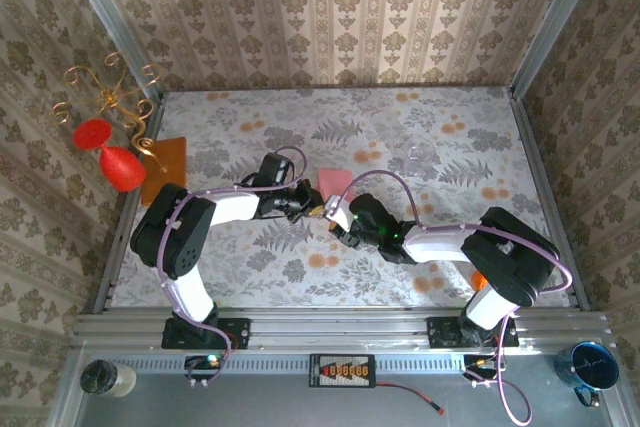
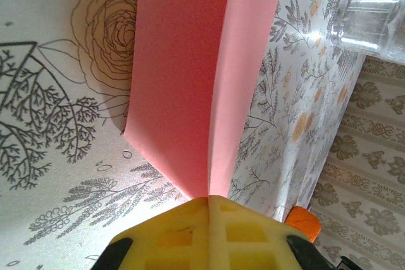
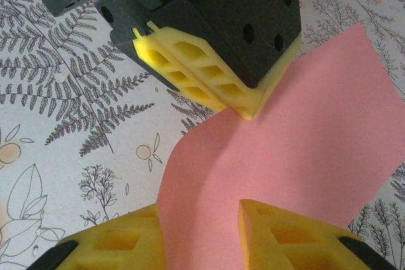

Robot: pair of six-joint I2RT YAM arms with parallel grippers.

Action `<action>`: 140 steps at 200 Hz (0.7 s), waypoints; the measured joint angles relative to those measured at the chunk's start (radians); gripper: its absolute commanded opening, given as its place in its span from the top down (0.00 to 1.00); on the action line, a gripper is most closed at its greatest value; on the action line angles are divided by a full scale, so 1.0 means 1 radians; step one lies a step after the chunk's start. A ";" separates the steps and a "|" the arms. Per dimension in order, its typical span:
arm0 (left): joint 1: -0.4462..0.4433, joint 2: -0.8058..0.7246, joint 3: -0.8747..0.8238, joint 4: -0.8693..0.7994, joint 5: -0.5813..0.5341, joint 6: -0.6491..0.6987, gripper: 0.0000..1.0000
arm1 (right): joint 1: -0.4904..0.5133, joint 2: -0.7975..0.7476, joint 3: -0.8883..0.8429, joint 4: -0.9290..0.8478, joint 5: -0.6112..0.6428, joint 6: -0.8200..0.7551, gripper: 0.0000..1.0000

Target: Fold a paper plane with a square sheet of paper (pick it up from the middle)

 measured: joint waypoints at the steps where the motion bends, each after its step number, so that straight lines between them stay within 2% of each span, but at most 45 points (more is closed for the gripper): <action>1: -0.001 0.000 0.000 0.000 0.000 0.000 0.97 | 0.000 0.000 0.000 0.000 0.000 0.000 0.68; 23: -0.002 0.000 0.000 0.000 0.000 0.000 0.97 | 0.000 0.000 0.000 0.000 -0.012 0.003 0.69; 71: -0.002 0.000 0.000 0.000 0.000 0.000 0.94 | 0.000 0.000 0.000 0.000 -0.031 0.023 0.80; 107: 0.010 -0.010 -0.013 -0.008 -0.005 0.007 0.81 | -0.003 -0.002 0.000 -0.007 -0.068 0.033 0.88; 140: 0.073 -0.081 -0.031 -0.093 -0.038 0.055 0.73 | -0.013 -0.027 0.000 -0.032 -0.130 0.053 0.91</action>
